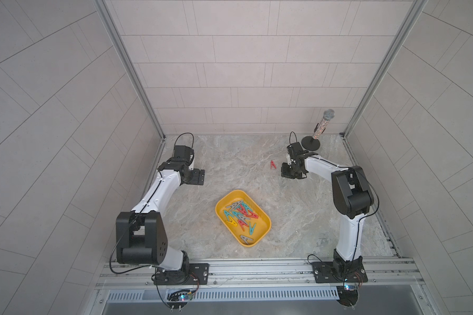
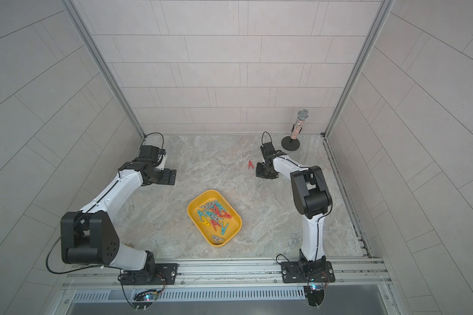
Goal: Take the clothespins out of the storage box
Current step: Place the clothespin at the center of the board.
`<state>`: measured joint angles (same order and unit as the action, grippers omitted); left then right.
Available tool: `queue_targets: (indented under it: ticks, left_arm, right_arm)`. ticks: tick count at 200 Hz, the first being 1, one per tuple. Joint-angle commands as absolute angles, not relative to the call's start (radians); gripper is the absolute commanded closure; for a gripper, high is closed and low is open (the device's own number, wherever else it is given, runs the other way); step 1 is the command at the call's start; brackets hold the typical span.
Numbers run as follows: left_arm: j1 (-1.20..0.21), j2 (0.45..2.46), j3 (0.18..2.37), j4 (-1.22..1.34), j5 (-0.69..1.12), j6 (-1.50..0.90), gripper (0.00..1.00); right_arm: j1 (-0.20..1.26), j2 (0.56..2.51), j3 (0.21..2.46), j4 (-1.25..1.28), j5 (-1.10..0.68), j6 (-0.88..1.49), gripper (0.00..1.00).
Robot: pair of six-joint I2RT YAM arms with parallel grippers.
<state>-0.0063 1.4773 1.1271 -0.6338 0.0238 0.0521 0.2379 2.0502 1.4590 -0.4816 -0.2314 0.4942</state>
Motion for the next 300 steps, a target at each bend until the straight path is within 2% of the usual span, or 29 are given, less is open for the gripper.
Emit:
queue_targets:
  ticks: [1, 112, 171, 242, 272, 300]
  left_arm:
    - [0.002, 1.468, 1.120, -0.646, 0.031, 0.054, 0.00]
    - [0.003, 1.462, 1.119, -0.646, 0.032, 0.055, 0.00]
    - [0.005, 1.457, 1.117, -0.643, 0.037, 0.055, 0.00]
    - [0.007, 1.456, 1.117, -0.643, 0.040, 0.056, 0.00]
    - [0.008, 1.456, 1.116, -0.641, 0.041, 0.056, 0.00]
    - [0.008, 1.456, 1.116, -0.641, 0.041, 0.056, 0.00]
  right_arm:
    - [0.229, 2.102, 1.517, -0.498, -0.227, 0.502, 1.00]
    - [0.227, 2.254, 1.693, -0.556, -0.200, 0.501, 1.00]
    - [0.227, 2.260, 1.716, -0.576, -0.199, 0.497, 0.88]
    - [0.227, 2.226, 1.722, -0.593, -0.204, 0.495, 0.81]
    - [0.232, 2.208, 1.717, -0.598, -0.215, 0.492, 0.72]
    - [0.238, 2.180, 1.705, -0.604, -0.213, 0.492, 0.71]
